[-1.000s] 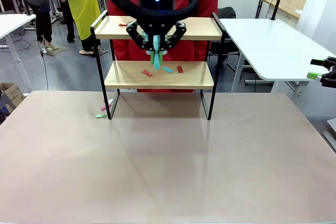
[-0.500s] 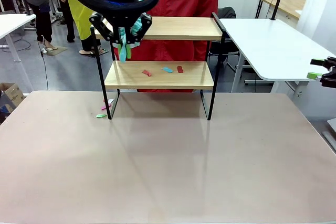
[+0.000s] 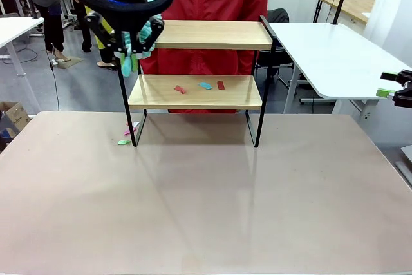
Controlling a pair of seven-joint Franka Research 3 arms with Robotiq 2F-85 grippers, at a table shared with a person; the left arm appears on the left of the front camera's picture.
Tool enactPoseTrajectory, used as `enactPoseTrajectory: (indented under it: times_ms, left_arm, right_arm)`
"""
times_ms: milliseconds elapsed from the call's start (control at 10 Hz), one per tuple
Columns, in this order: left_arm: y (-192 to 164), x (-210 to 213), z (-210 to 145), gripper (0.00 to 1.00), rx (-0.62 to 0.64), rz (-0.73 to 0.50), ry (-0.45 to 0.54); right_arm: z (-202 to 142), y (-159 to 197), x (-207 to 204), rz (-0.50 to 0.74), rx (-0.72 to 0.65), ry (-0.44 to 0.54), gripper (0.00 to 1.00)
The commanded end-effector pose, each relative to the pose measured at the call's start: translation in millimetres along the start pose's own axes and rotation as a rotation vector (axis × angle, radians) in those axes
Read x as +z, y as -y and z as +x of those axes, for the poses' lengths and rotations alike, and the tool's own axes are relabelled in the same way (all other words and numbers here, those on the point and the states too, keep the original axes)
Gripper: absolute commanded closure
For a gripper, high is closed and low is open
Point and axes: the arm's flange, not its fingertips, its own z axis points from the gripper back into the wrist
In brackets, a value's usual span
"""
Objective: Clean the shelf.
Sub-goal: Clean the specific section of the Shelf indicated by the human with the Duster.
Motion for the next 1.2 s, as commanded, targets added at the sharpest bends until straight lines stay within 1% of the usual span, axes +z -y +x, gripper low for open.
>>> enactPoseTrajectory:
  times_ms: [0,300,700,1100]
  left_arm:
    - [-23,3,-11,0.87,0.03,0.017,-0.024]
    - [-41,11,-15,0.87,0.087,0.047,-0.01]
    - [-43,23,-26,0.87,0.173,0.105,0.03]
    - [-55,32,-43,0.87,0.215,0.125,0.093]
  right_arm:
    - [5,0,-2,0.0,-0.012,-0.019,0.0]
    - [5,0,-2,0.0,-0.012,-0.019,0.0]
    - [5,0,-2,0.0,-0.012,-0.019,0.0]
    - [5,0,-2,0.0,-0.012,-0.019,0.0]
